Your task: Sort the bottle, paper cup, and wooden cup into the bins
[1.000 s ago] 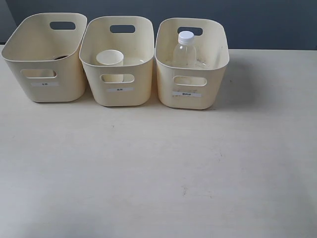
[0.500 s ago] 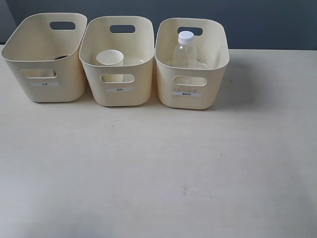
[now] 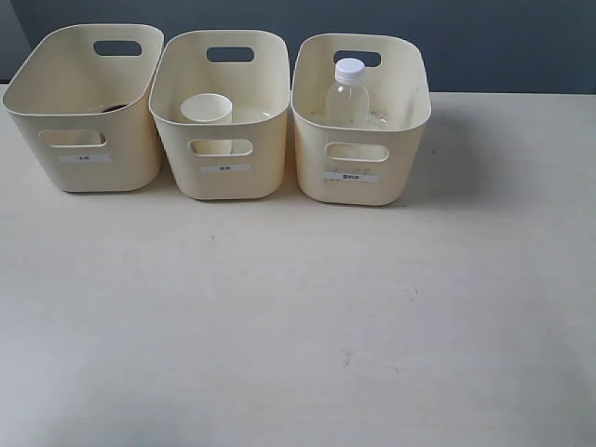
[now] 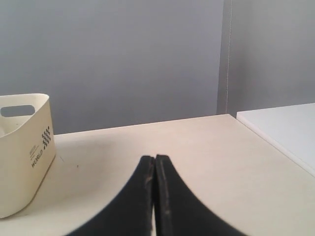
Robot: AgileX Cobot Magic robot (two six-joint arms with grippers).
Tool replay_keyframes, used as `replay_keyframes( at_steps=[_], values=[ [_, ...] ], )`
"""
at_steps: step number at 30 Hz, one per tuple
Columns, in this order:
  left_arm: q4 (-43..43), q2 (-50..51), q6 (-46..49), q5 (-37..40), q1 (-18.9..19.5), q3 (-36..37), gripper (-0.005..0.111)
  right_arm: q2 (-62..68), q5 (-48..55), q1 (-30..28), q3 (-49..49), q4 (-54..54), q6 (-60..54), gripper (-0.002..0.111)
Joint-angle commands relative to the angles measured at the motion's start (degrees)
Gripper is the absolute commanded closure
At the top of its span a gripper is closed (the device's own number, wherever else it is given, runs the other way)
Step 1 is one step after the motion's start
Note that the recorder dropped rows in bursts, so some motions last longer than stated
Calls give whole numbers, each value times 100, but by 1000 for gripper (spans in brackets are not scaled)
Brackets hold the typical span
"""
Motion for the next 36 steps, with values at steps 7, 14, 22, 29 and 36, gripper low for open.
replay_keyframes(
  at_steps=[7, 14, 22, 29, 36],
  values=[
    [6, -16, -19, -79, -16, -8, 107, -37, 463, -29, 11, 120, 0, 109],
    [6, -16, -19, -79, -16, -8, 107, -37, 413, -29, 11, -123, 0, 109],
    [6, -16, -19, -79, -16, -8, 107, -37, -513, 529, 11, -202, 0, 109],
    [6, -16, -19, -79, -16, -8, 107, -37, -523, 319, 11, -189, 0, 109],
    [6, -16, -19, -79, -16, -8, 107, -37, -523, 319, 11, -179, 0, 109]
  ],
)
